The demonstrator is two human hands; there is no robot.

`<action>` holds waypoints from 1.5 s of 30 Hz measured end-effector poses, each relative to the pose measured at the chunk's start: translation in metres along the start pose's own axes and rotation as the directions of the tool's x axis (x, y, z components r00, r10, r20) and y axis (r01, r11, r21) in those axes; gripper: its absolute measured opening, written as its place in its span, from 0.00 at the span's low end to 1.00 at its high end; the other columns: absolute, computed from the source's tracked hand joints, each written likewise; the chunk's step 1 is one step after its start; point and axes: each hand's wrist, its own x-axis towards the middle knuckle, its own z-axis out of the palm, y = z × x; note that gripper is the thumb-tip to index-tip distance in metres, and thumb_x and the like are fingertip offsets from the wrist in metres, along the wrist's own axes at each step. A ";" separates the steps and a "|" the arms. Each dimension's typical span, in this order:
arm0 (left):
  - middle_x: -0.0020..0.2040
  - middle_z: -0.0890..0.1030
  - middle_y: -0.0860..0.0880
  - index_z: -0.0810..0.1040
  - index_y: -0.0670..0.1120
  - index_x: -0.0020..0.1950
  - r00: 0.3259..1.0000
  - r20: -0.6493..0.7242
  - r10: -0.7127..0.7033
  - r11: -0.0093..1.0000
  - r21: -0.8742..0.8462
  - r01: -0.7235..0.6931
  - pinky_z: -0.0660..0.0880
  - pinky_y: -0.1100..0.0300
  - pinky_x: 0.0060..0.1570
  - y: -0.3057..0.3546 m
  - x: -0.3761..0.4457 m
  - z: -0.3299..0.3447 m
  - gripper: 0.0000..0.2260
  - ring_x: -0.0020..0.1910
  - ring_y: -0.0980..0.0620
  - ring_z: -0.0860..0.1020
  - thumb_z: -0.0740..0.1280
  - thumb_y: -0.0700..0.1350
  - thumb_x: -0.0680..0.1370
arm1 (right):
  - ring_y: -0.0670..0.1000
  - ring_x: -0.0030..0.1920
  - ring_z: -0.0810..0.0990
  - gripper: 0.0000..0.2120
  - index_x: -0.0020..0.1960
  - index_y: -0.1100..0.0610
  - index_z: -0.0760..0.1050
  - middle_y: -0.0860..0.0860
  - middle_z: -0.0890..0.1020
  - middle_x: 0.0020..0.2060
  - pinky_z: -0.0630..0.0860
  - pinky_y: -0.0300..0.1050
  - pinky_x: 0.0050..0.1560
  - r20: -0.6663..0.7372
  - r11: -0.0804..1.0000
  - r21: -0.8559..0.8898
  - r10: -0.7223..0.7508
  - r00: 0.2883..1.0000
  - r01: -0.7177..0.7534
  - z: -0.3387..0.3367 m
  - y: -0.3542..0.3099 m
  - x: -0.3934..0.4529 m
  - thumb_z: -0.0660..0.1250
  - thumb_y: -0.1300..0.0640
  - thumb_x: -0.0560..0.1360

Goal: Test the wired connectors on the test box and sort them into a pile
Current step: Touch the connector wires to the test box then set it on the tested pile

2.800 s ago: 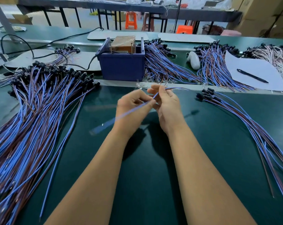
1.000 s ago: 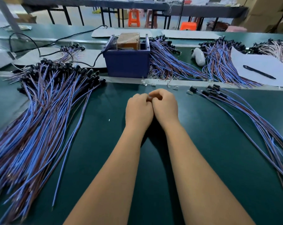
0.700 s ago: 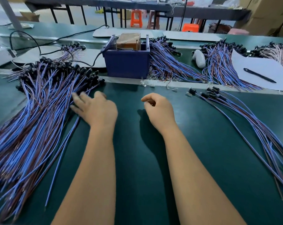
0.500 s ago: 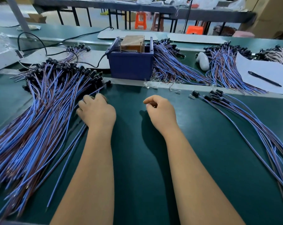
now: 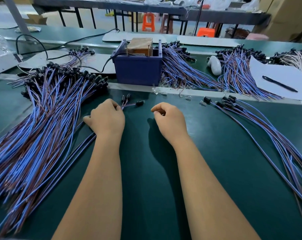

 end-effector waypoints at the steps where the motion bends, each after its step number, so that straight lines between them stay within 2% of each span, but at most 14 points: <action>1: 0.51 0.82 0.49 0.78 0.50 0.56 0.998 -0.059 0.029 0.998 -0.060 -0.033 0.64 0.49 0.57 0.000 0.000 0.000 0.09 0.54 0.42 0.77 0.60 0.47 0.82 | 0.48 0.39 0.75 0.10 0.48 0.51 0.80 0.43 0.78 0.34 0.73 0.44 0.41 -0.002 1.000 0.013 -0.005 1.000 0.005 0.000 0.000 0.000 0.61 0.61 0.77; 3: 0.47 0.82 0.51 0.79 0.48 0.53 0.978 -0.185 0.097 0.937 -0.313 -0.153 0.70 0.54 0.53 0.003 -0.002 -0.002 0.06 0.50 0.46 0.78 0.62 0.45 0.81 | 0.48 0.38 0.76 0.09 0.47 0.50 0.79 0.44 0.79 0.35 0.73 0.43 0.40 -0.008 0.997 0.073 0.000 1.000 0.001 0.001 -0.001 0.001 0.61 0.61 0.77; 6: 0.42 0.84 0.55 0.83 0.49 0.47 0.973 -0.177 0.151 0.571 -0.787 -0.232 0.75 0.63 0.48 0.018 -0.010 -0.010 0.05 0.44 0.58 0.80 0.67 0.44 0.79 | 0.45 0.35 0.76 0.11 0.45 0.50 0.78 0.47 0.80 0.35 0.72 0.39 0.37 -0.045 0.976 0.218 0.023 0.999 -0.012 0.002 -0.003 0.001 0.61 0.64 0.77; 9: 0.42 0.86 0.49 0.86 0.50 0.39 0.949 0.044 0.312 0.199 -0.980 -0.020 0.77 0.63 0.48 0.033 -0.019 -0.013 0.11 0.45 0.55 0.83 0.66 0.46 0.78 | 0.44 0.34 0.77 0.14 0.43 0.54 0.78 0.50 0.79 0.34 0.74 0.41 0.41 -0.060 0.902 0.428 0.092 0.994 -0.058 0.001 -0.007 0.002 0.59 0.69 0.77; 11: 0.43 0.86 0.45 0.86 0.48 0.40 0.858 0.182 0.480 0.105 -0.983 0.150 0.78 0.61 0.47 0.036 -0.022 -0.013 0.13 0.44 0.51 0.84 0.64 0.48 0.78 | 0.46 0.35 0.78 0.13 0.44 0.55 0.79 0.52 0.81 0.36 0.74 0.39 0.41 0.002 0.785 0.612 0.119 0.993 -0.096 -0.003 -0.008 0.002 0.59 0.69 0.77; 15: 0.40 0.86 0.44 0.87 0.45 0.41 0.638 0.402 0.657 0.189 -0.907 0.376 0.80 0.61 0.44 0.035 -0.024 -0.013 0.16 0.41 0.50 0.85 0.61 0.49 0.77 | 0.54 0.44 0.80 0.12 0.59 0.64 0.78 0.60 0.82 0.47 0.77 0.43 0.42 0.186 0.627 0.746 0.131 0.974 -0.227 -0.012 -0.010 0.003 0.61 0.63 0.80; 19: 0.41 0.86 0.42 0.87 0.44 0.42 0.448 0.509 0.735 0.347 -0.850 0.396 0.80 0.61 0.44 0.039 -0.033 -0.015 0.17 0.41 0.50 0.85 0.61 0.49 0.77 | 0.59 0.46 0.80 0.14 0.55 0.61 0.79 0.68 0.79 0.49 0.79 0.48 0.46 0.329 0.513 0.772 0.181 0.927 -0.374 -0.019 -0.015 0.004 0.56 0.56 0.83; 22: 0.41 0.86 0.43 0.87 0.45 0.40 0.301 0.616 0.728 0.515 -0.781 0.353 0.81 0.61 0.46 0.042 -0.038 -0.017 0.17 0.42 0.50 0.85 0.61 0.50 0.78 | 0.53 0.39 0.84 0.10 0.58 0.62 0.77 0.61 0.84 0.43 0.81 0.43 0.40 0.351 0.426 0.826 0.125 0.928 -0.370 -0.022 -0.014 0.001 0.60 0.60 0.81; 24: 0.40 0.86 0.43 0.87 0.45 0.39 0.272 0.676 0.685 0.598 -0.735 0.320 0.81 0.60 0.47 0.043 -0.039 -0.017 0.15 0.41 0.49 0.85 0.66 0.51 0.77 | 0.50 0.36 0.83 0.09 0.58 0.61 0.77 0.57 0.84 0.39 0.80 0.40 0.37 0.318 0.397 0.858 0.086 0.944 -0.325 -0.023 -0.013 0.000 0.64 0.65 0.79; 29: 0.40 0.85 0.42 0.83 0.45 0.34 0.357 0.724 0.590 0.661 -0.687 0.301 0.81 0.60 0.43 0.043 -0.036 -0.020 0.17 0.41 0.48 0.84 0.63 0.50 0.79 | 0.49 0.39 0.84 0.13 0.55 0.60 0.78 0.55 0.83 0.40 0.81 0.39 0.44 0.230 0.315 0.918 0.072 0.971 -0.241 -0.020 -0.009 0.000 0.64 0.72 0.75; 33: 0.34 0.82 0.50 0.77 0.47 0.34 0.706 0.587 0.397 0.634 -0.731 0.251 0.79 0.61 0.38 0.042 -0.029 -0.015 0.17 0.36 0.56 0.82 0.64 0.49 0.82 | 0.49 0.38 0.84 0.11 0.53 0.62 0.77 0.56 0.84 0.38 0.81 0.38 0.44 0.190 0.361 0.908 0.100 0.977 -0.213 -0.016 -0.008 0.005 0.64 0.73 0.75; 36: 0.33 0.80 0.52 0.77 0.48 0.38 0.864 0.436 0.252 0.530 -0.809 0.253 0.78 0.62 0.36 0.040 -0.023 -0.007 0.13 0.33 0.57 0.80 0.64 0.49 0.81 | 0.51 0.38 0.85 0.08 0.48 0.64 0.78 0.59 0.84 0.38 0.82 0.41 0.49 0.185 0.421 0.880 0.123 0.975 -0.220 -0.011 -0.009 0.004 0.65 0.74 0.75; 41: 0.37 0.82 0.54 0.80 0.51 0.46 0.931 0.288 0.225 0.522 -0.842 0.134 0.78 0.56 0.46 0.036 -0.019 0.004 0.05 0.38 0.56 0.80 0.66 0.43 0.80 | 0.55 0.44 0.82 0.08 0.42 0.60 0.80 0.58 0.83 0.39 0.80 0.46 0.53 0.151 0.687 0.706 0.092 0.984 -0.172 -0.002 -0.013 -0.001 0.69 0.71 0.73; 45: 0.47 0.84 0.52 0.80 0.51 0.51 0.939 0.233 0.253 0.470 -0.878 0.091 0.81 0.56 0.45 0.037 -0.020 0.004 0.10 0.43 0.54 0.80 0.63 0.37 0.81 | 0.49 0.37 0.84 0.08 0.43 0.59 0.79 0.53 0.83 0.36 0.81 0.41 0.45 0.167 0.738 0.655 0.073 0.983 -0.166 0.000 -0.014 -0.003 0.67 0.69 0.76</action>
